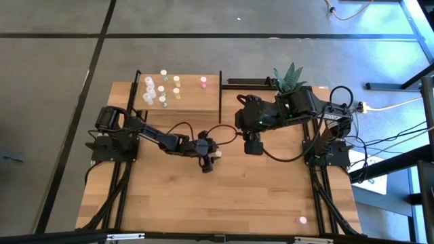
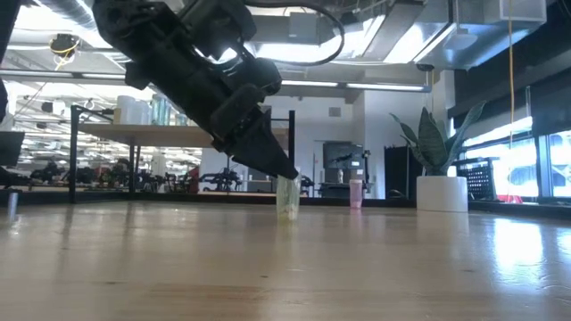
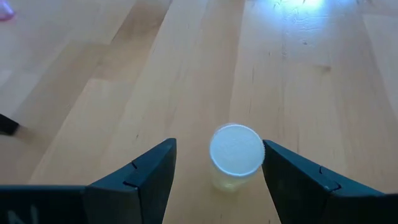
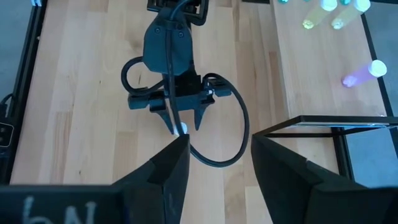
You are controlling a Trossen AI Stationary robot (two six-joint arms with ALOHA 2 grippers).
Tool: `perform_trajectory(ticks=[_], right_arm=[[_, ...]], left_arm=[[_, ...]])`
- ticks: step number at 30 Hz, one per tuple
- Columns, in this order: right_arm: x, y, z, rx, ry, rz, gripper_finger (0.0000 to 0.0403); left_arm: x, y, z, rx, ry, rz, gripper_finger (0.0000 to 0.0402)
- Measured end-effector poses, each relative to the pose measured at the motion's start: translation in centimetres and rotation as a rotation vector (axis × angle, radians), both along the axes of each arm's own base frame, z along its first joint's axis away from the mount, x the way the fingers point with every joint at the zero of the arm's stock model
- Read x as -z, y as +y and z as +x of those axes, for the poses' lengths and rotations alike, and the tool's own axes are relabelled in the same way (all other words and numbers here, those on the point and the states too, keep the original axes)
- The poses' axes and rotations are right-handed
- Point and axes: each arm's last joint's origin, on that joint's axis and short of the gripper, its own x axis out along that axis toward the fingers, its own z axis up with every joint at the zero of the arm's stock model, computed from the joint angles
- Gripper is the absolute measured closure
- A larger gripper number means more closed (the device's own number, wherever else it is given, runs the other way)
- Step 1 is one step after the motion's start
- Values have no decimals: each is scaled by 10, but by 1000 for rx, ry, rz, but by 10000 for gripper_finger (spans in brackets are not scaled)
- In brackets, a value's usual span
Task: Pick and place medicine bottles onto shelf by color
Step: Put the yellow pill bottle aligned with the other yellow pill bottle on the shelf
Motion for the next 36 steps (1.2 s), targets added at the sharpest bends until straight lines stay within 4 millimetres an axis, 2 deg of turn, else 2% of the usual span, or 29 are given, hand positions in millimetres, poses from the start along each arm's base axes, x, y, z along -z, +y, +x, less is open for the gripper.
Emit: perform_trajectory(ticks=[12, 36], right_arm=[[0, 0, 0, -14, -1, -11, 230], [0, 0, 0, -16, 0, -13, 230]], left_arm=[[0, 0, 0, 5, 2, 0, 194], [1, -2, -1, 16, 11, -1, 285]])
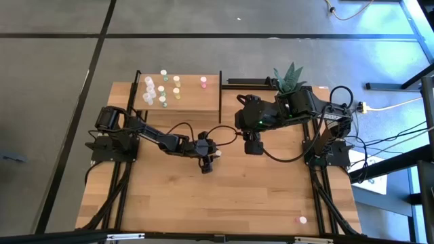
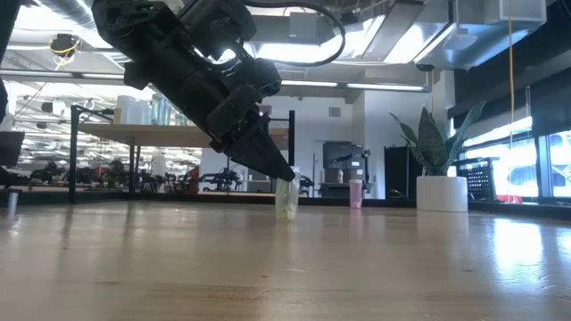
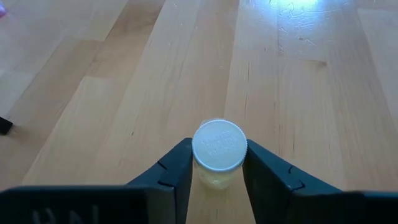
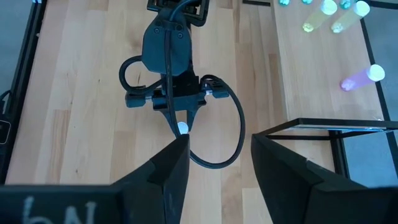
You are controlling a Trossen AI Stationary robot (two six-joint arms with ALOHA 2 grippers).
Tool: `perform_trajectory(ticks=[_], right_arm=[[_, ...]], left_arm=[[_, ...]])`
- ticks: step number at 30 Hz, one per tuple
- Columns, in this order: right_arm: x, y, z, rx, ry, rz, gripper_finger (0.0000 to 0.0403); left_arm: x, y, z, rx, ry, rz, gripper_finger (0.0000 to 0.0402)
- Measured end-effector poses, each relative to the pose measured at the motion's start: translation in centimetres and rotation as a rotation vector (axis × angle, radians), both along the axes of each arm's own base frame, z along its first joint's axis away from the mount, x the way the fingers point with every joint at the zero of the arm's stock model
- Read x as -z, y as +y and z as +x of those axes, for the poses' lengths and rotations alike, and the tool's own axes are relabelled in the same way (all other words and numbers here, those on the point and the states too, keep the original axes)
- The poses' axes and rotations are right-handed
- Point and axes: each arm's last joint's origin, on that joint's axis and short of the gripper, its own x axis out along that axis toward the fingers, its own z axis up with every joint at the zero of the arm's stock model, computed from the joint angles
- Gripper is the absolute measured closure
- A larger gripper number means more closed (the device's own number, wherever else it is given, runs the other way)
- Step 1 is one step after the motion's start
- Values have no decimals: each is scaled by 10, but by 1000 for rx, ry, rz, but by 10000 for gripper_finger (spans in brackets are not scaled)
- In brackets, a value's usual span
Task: Pick and place medicine bottles onto shelf by color
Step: Put the yellow pill bottle aligned with the other yellow pill bottle on the shelf
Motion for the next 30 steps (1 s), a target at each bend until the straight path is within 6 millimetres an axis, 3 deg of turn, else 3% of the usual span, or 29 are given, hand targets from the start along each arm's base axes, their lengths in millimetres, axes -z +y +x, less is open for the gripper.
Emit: perform_trajectory(ticks=[8, 15, 23, 30], right_arm=[[0, 0, 0, 0, 0, 0, 230], [0, 0, 0, 0, 0, 0, 230], [0, 0, 0, 1, -4, 1, 230], [0, 0, 1, 0, -8, 2, 230]], left_arm=[[-5, 0, 0, -5, -24, -11, 287], [-38, 0, -8, -19, -109, -40, 288], [-94, -1, -45, -161, -172, 28, 288], [-124, 4, -86, -413, -209, 41, 289]])
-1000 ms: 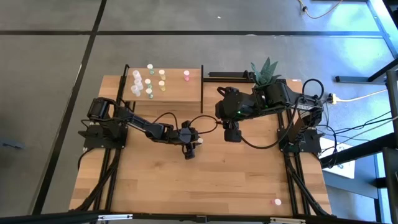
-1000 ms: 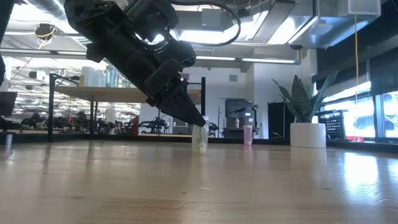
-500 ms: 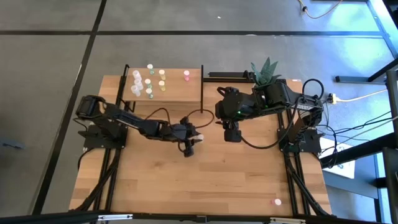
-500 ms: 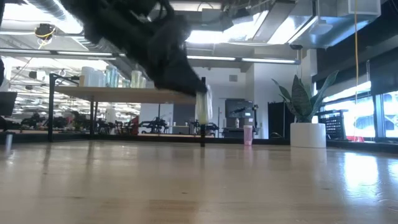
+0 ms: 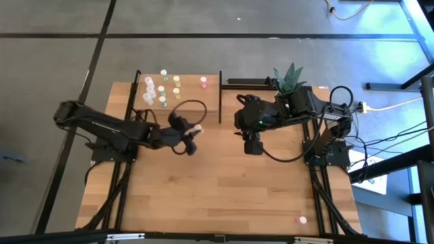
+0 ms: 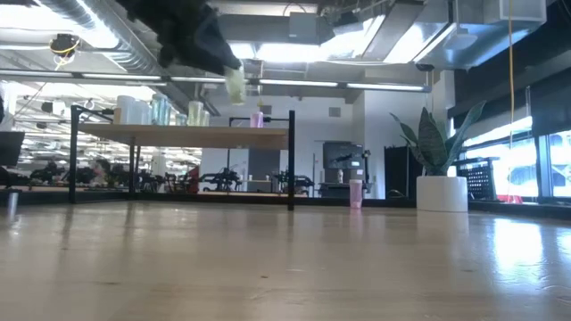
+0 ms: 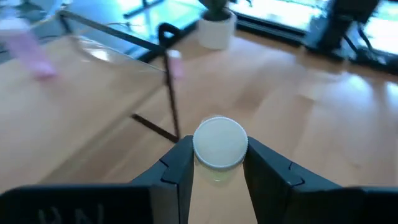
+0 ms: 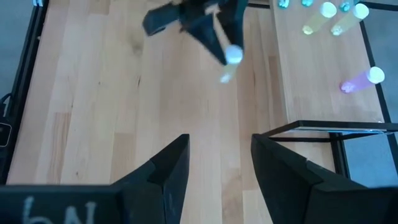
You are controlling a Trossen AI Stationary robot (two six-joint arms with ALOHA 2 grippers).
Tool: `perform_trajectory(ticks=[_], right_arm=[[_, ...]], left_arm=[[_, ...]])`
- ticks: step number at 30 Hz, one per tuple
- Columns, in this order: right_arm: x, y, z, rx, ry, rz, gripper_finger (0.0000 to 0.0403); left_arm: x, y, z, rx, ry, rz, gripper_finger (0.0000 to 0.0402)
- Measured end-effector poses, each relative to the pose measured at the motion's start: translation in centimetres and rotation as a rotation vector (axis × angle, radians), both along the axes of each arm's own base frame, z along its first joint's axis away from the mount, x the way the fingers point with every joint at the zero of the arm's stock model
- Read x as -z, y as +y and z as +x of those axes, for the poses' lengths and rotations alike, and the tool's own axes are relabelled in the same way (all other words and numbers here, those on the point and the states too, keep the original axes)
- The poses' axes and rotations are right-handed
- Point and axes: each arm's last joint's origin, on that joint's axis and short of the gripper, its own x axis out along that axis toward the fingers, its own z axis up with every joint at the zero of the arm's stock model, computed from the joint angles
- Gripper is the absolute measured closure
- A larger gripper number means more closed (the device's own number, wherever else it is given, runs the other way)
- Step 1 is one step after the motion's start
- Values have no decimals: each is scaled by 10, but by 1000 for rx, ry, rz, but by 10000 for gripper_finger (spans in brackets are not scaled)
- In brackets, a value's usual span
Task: Pick and place medicine bottles onto shelf by color
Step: Put the yellow pill bottle aligned with the other yellow pill bottle on the shelf
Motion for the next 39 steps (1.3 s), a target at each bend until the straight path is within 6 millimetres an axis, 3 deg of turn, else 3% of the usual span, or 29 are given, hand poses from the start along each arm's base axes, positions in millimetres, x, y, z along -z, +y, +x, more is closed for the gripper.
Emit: perform_trajectory(ticks=[10, 24, 30, 39], right_arm=[[-2, 0, 3, 0, -40, 6, 230], [-5, 1, 6, 0, -75, 11, 230], [-6, 1, 7, 0, -96, 14, 230], [-6, -1, 8, -2, -99, 7, 230]], left_arm=[[-17, 19, -38, -231, -25, -9, 290], [-69, 52, -53, -425, 25, -88, 290], [-54, 57, -48, -554, 66, -184, 290], [-34, 63, -27, -615, 146, -153, 290]])
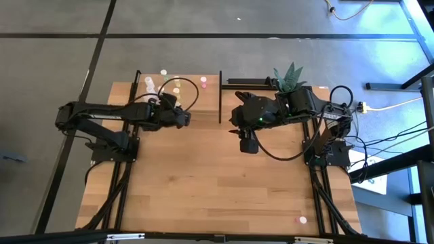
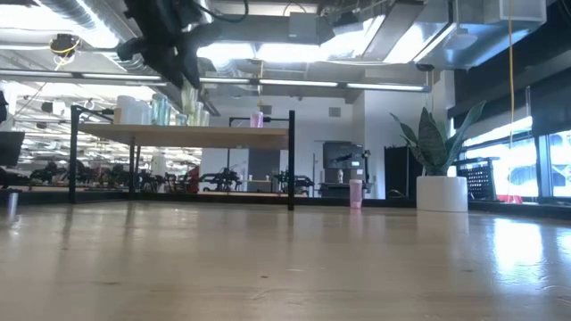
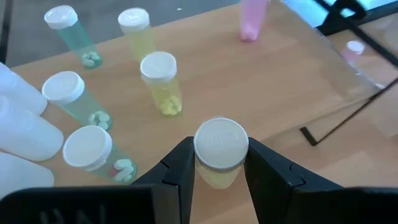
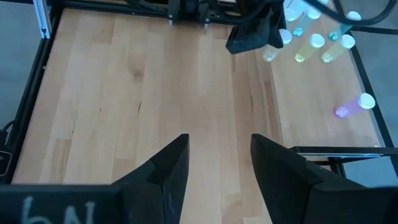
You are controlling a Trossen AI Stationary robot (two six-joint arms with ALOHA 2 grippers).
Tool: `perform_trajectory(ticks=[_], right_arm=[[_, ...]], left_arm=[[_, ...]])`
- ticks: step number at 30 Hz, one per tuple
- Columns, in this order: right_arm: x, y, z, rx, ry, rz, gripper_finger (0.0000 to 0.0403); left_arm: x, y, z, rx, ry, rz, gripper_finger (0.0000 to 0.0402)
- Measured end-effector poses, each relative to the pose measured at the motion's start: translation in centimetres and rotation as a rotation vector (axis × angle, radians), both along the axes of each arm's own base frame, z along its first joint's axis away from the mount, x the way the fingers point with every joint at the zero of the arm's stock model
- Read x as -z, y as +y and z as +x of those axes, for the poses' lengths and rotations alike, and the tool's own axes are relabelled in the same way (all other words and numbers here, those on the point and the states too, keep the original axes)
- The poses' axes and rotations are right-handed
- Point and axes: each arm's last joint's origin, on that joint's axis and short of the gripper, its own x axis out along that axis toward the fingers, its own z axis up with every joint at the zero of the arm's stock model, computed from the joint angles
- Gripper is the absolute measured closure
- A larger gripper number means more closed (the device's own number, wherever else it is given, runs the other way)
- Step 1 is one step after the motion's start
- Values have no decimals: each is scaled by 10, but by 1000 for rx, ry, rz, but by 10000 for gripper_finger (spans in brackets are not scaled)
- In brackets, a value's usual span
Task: Pick and place medicine bottles onto shelf by color
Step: Put the yellow pill bottle aligned with the other yellow pill bottle on the shelf
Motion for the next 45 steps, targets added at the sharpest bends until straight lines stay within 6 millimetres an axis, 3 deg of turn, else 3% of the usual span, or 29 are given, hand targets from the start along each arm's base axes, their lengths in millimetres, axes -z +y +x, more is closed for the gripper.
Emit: perform_trajectory(ticks=[19, 31, 39, 45], right_arm=[[0, -5, 1, 5, 0, -9, 230], [-2, -5, 3, 11, -33, -5, 230], [-5, -9, 4, 158, -80, -79, 230], [-5, -10, 4, 160, -79, -80, 230]], left_arm=[[5, 25, 0, -104, 31, -7, 290], [9, 26, 5, -99, 34, -14, 290], [10, 26, 6, -100, 40, -13, 290], [10, 26, 6, -100, 40, -14, 290]])
